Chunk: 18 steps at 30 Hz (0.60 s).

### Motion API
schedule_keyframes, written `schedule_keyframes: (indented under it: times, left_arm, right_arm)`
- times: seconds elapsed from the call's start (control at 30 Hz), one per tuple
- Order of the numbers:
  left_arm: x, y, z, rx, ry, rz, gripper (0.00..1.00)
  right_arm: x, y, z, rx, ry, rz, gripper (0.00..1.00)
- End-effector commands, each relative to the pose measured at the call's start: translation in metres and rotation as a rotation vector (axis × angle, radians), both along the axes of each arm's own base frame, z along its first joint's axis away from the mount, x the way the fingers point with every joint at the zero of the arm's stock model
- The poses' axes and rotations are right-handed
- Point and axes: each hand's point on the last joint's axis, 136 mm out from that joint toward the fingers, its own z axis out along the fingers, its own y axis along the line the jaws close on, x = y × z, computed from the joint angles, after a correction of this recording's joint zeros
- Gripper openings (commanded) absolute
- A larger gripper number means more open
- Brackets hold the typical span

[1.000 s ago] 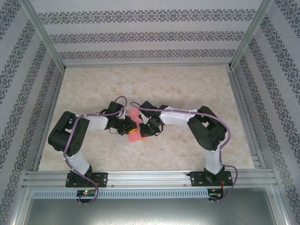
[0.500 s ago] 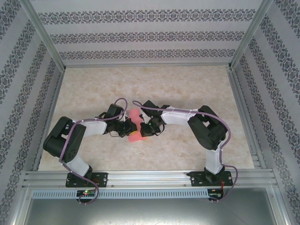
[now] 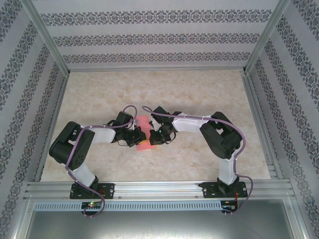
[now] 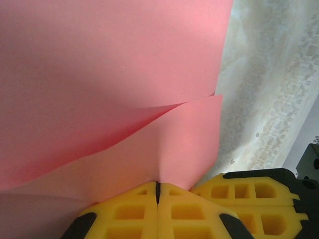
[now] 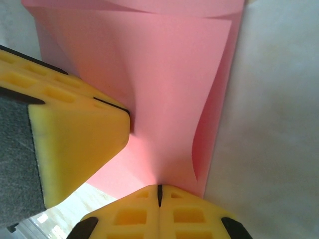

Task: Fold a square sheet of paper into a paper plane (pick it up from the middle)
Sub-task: Fold the triangle a second time at the center of the table.

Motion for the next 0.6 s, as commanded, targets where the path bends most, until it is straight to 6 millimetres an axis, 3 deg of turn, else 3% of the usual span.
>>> schedule_keyframes:
  times: [0.0,0.13,0.37,0.57]
  left_arm:
    - [-0.013,0.017,-0.031,0.113,0.082,0.057,0.06]
    - [-0.015,0.018,-0.034,0.121,0.097,0.057,0.06]
    - [-0.018,0.022,-0.037,0.149,0.114,0.061,0.05]
    - [-0.022,0.027,-0.042,0.174,0.137,0.07,0.02]
  right_arm:
    - [-0.003,0.0,0.006,0.043,0.026,-0.022,0.0]
    - [0.002,0.008,0.022,0.089,0.007,-0.019,0.0]
    - [-0.006,-0.011,-0.006,0.008,0.052,-0.043,0.0]
    - [-0.019,-0.033,-0.012,-0.032,0.074,-0.062,0.0]
